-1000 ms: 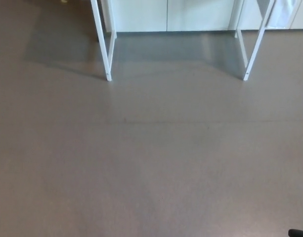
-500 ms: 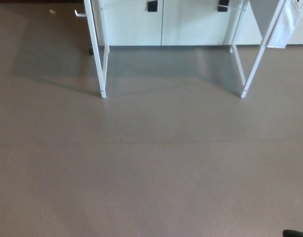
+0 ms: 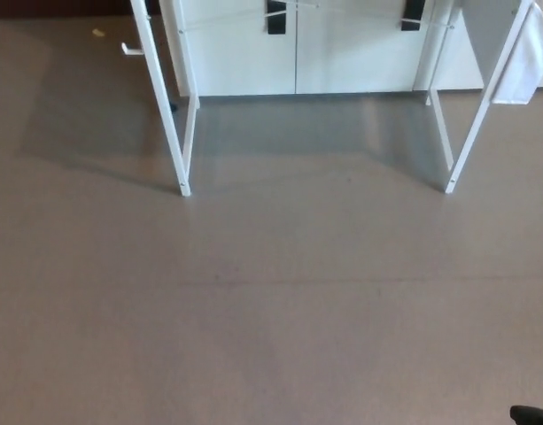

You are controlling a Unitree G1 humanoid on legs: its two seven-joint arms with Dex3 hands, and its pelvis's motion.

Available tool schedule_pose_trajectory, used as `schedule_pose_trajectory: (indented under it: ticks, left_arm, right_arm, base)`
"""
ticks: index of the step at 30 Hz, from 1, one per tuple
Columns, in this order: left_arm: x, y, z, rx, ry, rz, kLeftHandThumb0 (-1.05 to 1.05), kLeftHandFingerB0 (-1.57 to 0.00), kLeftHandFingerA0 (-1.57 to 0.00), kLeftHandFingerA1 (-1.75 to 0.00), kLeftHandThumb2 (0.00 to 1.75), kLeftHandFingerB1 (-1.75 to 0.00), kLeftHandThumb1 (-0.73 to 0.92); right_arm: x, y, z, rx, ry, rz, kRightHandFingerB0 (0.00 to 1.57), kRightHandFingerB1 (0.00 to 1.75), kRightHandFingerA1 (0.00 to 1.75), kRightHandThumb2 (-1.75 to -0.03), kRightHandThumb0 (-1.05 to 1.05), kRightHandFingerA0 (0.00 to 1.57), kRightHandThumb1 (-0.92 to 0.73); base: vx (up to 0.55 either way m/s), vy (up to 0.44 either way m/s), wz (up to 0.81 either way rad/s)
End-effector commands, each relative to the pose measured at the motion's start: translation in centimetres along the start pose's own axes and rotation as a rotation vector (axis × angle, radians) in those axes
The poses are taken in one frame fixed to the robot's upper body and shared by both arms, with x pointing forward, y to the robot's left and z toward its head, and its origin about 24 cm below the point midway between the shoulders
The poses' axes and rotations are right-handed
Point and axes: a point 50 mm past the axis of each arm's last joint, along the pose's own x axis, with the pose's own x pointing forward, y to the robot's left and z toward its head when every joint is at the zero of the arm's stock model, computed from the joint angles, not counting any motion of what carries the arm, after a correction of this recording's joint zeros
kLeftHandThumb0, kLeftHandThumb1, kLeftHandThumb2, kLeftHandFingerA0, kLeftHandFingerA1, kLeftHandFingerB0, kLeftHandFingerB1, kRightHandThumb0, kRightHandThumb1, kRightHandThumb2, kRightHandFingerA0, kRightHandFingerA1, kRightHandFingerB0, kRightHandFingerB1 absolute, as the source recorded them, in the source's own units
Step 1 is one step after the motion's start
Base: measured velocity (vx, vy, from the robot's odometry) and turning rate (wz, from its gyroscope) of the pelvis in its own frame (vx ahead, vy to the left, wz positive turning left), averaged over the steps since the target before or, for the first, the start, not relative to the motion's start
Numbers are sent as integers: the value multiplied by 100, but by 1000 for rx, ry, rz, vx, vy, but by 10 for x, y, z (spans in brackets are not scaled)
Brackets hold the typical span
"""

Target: The robot walks towards a desk on which a shovel is kept on the left hand side and a container is kept on the right hand side. The robot picks up the shovel using its left hand and places it in the container.

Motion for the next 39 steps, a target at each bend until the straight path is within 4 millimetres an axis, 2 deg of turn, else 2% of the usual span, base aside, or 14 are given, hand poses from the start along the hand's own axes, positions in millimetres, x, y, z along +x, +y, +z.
schedule_pose_trajectory:
  ticks: [1, 6, 7, 15, 17, 18, 20, 21, 28, 30, 31, 33, 34, 39]
  left_arm:
    - [-3, 5, 3, 31, -30, 21, -48, -33, -33, -37, 59, -36, 63]
    - [-3, 5, 3, 39, -35, 23, -46, -34, -32, -37, 59, -36, 63]
    - [-3, 5, 2, 35, -32, 30, -53, -26, -27, -48, 79, -46, 47]
    - [-2, 5, 4, 48, -30, 27, -46, -34, -33, -37, 59, -36, 64]
    - [-1, 5, 5, 41, -40, 19, -51, -24, -27, -49, 81, -45, 48]
    - [-2, 4, 5, 46, -41, 16, -46, -33, -33, -37, 59, -36, 64]
    - [-2, 4, 4, 42, -39, 19, -45, -34, -33, -37, 59, -36, 64]
    - [-3, 4, 3, 44, -34, 25, -52, -24, -28, -48, 80, -45, 48]
    - [-2, 5, 3, 68, -35, 30, -52, -23, -30, -49, 81, -45, 48]
    - [-1, 4, 4, 50, -38, 23, -52, -23, -28, -49, 81, -45, 48]
    - [-1, 4, 4, 53, -39, 20, -46, -34, -33, -37, 59, -36, 64]
    - [-1, 4, 4, 52, -37, 23, -55, -25, -28, -49, 81, -45, 48]
    - [0, 4, 6, 53, -40, 22, -47, -34, -34, -38, 59, -36, 64]
    - [-1, 5, 4, 56, -31, 26, -47, -35, -34, -38, 59, -37, 64]
  right_arm:
    - [-2, -1, 0, -24, -12, 1, 42, 46, 57, -53, -24, 72, -47]
    - [-2, 0, 1, -27, -15, 3, 41, 47, 57, -53, -24, 73, -47]
    - [-2, 0, 0, -45, -14, 1, 43, 46, 56, -54, -26, 74, -47]
    - [0, 0, 1, -13, -14, 0, 42, 47, 58, -53, -23, 71, -46]
    - [1, 0, 2, -17, -20, 1, 42, 47, 57, -53, -22, 71, -46]
    - [0, 0, 2, -8, -19, 0, 43, 47, 58, -53, -21, 71, -47]
    - [0, 0, 2, -9, -19, -2, 43, 47, 58, -53, -20, 72, -47]
    - [-1, 0, 1, -3, -15, -2, 42, 47, 58, -53, -20, 73, -48]
    - [1, 0, 3, -19, -16, 3, 41, 47, 57, -53, -22, 72, -47]
    - [2, 0, 4, -16, -19, 1, 41, 47, 57, -53, -20, 71, -48]
    - [2, 0, 4, -20, -19, 1, 41, 47, 57, -53, -20, 70, -48]
    - [2, 1, 4, -23, -14, 3, 42, 47, 57, -54, -19, 71, -49]
    - [3, 1, 5, -25, -17, 4, 42, 47, 56, -54, -19, 71, -49]
    - [1, 2, 3, -25, -3, 1, 42, 46, 56, -54, -20, 71, -49]
  base:
    - [298, 173, -7]
    - [221, 203, -7]
    - [157, 51, 6]
    - [169, -104, 11]
    - [238, -294, -29]
    - [222, -343, 66]
    - [168, -280, 11]
    - [120, -171, -8]
    - [147, -64, -3]
    - [131, 76, -2]
    - [243, 124, -13]
    - [250, 156, -1]
    - [281, 108, -8]
    - [136, -6, 11]
